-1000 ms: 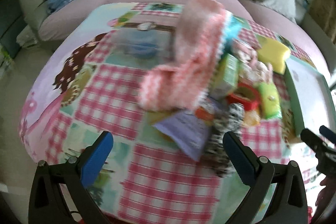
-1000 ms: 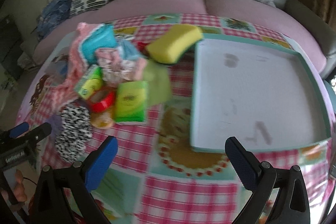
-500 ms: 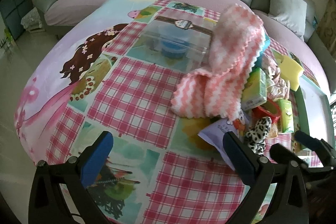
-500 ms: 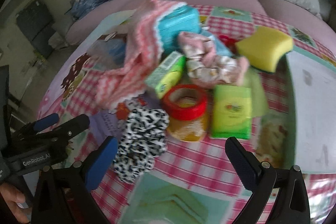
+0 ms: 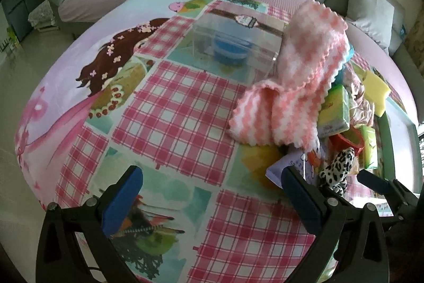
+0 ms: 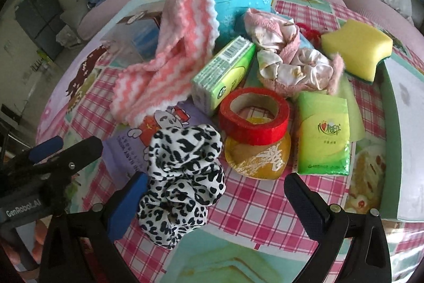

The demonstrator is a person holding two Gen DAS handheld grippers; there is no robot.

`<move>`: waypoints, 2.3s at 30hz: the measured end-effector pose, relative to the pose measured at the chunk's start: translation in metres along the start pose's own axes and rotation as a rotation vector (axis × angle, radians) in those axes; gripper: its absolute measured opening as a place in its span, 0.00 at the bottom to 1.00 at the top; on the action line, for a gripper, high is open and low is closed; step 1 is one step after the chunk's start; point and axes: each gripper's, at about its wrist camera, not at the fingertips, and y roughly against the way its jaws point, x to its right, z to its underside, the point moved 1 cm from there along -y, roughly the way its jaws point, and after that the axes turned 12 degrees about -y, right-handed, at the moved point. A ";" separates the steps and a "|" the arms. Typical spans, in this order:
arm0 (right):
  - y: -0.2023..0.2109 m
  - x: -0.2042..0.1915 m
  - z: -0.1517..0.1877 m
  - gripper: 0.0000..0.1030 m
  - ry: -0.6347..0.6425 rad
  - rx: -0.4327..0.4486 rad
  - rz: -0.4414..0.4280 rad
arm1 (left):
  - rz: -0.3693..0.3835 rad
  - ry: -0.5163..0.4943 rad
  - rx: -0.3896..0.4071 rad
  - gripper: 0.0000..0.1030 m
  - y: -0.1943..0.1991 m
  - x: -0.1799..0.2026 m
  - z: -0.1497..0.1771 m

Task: Organize soft objects
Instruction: 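Grasp the leopard scrunchie with the right tool while the left tool grasps the purple wipes packet, then carry the scrunchie with the right tool while the left tool carries the packet over the tray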

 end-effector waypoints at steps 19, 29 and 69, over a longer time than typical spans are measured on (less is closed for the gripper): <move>0.010 0.017 0.002 0.80 -0.047 -0.019 -0.068 | -0.004 -0.020 -0.008 1.00 0.011 0.020 -0.007; 0.017 0.025 0.006 0.59 -0.051 -0.031 -0.110 | 0.058 -0.045 -0.040 1.00 0.001 0.042 -0.013; 0.052 0.055 0.021 0.24 -0.084 -0.025 -0.226 | 0.270 -0.069 0.021 0.17 0.040 0.059 0.023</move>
